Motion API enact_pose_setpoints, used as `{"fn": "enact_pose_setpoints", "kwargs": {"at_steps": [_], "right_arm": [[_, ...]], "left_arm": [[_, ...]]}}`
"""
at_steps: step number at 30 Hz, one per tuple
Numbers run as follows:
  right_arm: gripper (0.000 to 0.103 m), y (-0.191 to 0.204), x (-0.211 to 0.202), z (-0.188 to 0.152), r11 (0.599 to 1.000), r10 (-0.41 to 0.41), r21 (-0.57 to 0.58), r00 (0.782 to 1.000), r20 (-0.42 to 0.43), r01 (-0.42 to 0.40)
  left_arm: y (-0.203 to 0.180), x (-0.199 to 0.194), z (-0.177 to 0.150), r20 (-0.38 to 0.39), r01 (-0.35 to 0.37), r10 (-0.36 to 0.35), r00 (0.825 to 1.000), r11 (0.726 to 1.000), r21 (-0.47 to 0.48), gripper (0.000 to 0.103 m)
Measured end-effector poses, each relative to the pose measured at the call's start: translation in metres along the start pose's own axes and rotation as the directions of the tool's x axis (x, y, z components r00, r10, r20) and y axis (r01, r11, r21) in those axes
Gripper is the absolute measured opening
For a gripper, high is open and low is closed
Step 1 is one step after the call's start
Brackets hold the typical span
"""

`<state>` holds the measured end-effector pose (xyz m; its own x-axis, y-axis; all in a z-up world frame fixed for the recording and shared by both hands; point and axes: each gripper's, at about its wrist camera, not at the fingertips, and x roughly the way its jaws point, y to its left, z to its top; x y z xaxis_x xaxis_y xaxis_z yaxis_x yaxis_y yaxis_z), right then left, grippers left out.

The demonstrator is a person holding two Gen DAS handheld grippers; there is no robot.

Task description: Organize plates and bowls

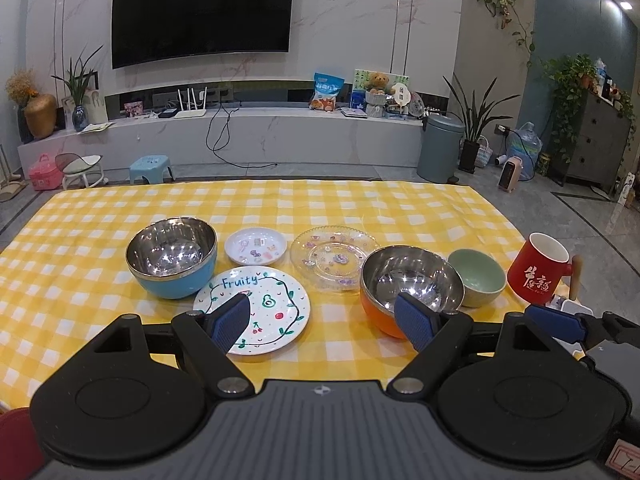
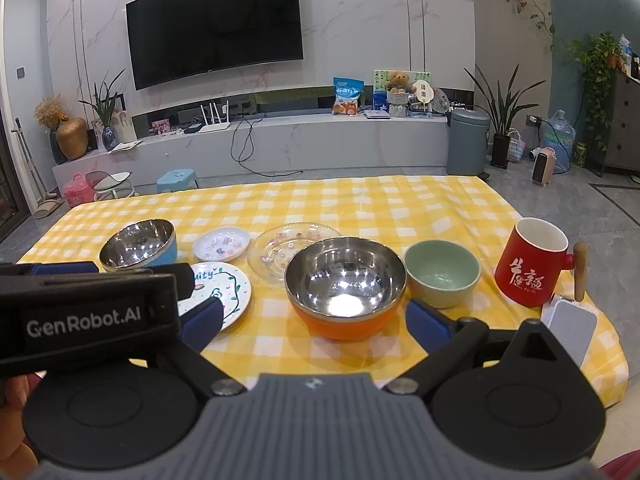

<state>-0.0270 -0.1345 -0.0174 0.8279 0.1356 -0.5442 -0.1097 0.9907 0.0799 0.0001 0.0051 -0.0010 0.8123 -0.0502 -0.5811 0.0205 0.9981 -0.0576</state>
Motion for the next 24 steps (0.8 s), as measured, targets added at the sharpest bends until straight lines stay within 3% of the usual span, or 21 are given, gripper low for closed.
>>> {"fn": "enact_pose_setpoints", "kwargs": {"at_steps": [24], "right_arm": [[0.096,0.0031,0.0049,-0.0040,1.000,-0.012,-0.029,1.000,-0.025,0.012]], "left_arm": [[0.0027,0.0082,-0.0041,-0.044,0.003,-0.003,0.999,1.000,0.009,0.096]]}}
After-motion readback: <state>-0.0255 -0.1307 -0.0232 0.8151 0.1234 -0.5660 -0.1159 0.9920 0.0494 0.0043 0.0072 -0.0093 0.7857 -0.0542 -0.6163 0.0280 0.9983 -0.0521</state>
